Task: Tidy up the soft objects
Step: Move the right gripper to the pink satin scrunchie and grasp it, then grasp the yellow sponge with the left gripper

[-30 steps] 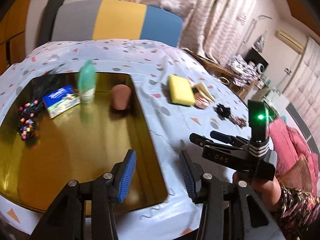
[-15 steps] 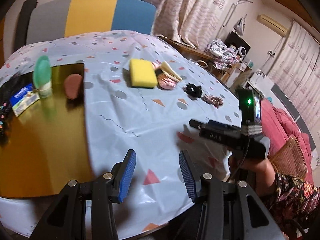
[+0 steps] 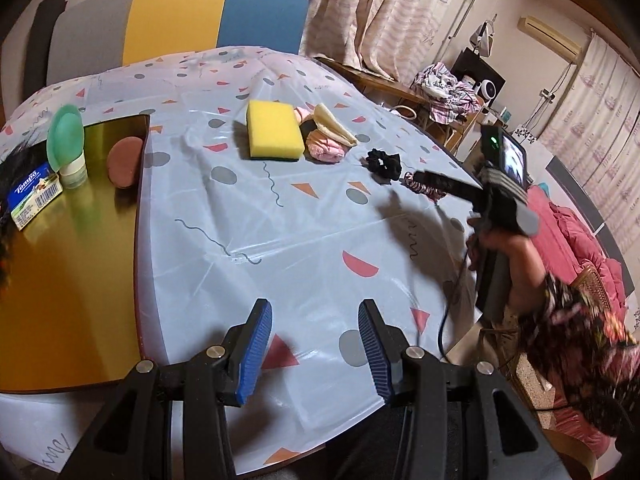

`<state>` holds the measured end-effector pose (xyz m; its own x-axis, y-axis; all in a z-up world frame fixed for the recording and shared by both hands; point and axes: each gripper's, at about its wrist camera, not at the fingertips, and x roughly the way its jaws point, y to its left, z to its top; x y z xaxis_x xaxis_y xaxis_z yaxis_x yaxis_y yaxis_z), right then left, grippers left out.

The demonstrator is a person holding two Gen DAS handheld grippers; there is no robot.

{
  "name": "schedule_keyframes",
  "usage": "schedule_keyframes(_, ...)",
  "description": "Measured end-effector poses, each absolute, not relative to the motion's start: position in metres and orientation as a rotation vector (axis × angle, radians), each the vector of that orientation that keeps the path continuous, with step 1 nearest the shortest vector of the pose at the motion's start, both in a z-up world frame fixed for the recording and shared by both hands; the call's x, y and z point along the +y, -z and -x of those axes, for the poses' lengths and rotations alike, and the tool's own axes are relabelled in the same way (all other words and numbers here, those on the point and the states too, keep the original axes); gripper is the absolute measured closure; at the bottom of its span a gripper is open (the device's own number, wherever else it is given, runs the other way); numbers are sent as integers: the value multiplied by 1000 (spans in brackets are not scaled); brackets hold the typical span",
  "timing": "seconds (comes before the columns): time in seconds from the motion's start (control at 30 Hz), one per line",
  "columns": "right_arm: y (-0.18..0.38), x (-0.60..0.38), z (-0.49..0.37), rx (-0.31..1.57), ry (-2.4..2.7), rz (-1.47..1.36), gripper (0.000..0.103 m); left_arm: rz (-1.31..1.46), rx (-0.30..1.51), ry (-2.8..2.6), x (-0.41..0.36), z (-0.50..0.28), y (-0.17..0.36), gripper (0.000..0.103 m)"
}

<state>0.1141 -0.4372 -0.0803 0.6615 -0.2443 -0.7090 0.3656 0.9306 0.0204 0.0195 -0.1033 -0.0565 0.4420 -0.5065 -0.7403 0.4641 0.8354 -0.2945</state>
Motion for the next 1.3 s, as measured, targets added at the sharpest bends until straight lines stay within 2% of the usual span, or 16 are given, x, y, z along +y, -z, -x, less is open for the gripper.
schedule_keyframes(0.2, 94, -452, -141, 819, 371, -163, 21, 40, 941, 598, -109, -21, 55, 58)
schedule_keyframes(0.23, 97, -453, -143, 831, 371, -169, 24, 41, 943, 597, -110, -22, 55, 58)
schedule_keyframes(0.33, 104, -458, -146, 856, 356, -201, 37, 45, 947, 594, -113, -27, 54, 58)
schedule_keyframes(0.4, 107, -463, -144, 850, 361, -228, 42, 48, 949, 590, -117, -31, 52, 58)
schedule_keyframes(0.47, 107, -464, -141, 835, 360, -240, 56, 59, 951, 593, -119, -36, 50, 58)
schedule_keyframes(0.53, 107, -465, -139, 821, 352, -250, 66, 67, 951, 590, -123, -42, 47, 58)
schedule_keyframes(0.77, 107, -464, -133, 779, 326, -274, 81, 57, 932, 531, -142, -75, 33, 55)
schedule_keyframes(0.87, 104, -461, -130, 754, 305, -272, 82, 56, 929, 494, -151, -92, 29, 48)
schedule_keyframes(0.93, 103, -458, -129, 742, 298, -260, 83, 59, 926, 463, -156, -107, 26, 37)
schedule_keyframes(1.03, 99, -451, -125, 708, 283, -232, 83, 48, 920, 415, -167, -132, 26, 29)
schedule_keyframes(1.3, 96, -450, -118, 665, 294, -227, 83, 17, 982, 342, -198, -209, 55, 24)
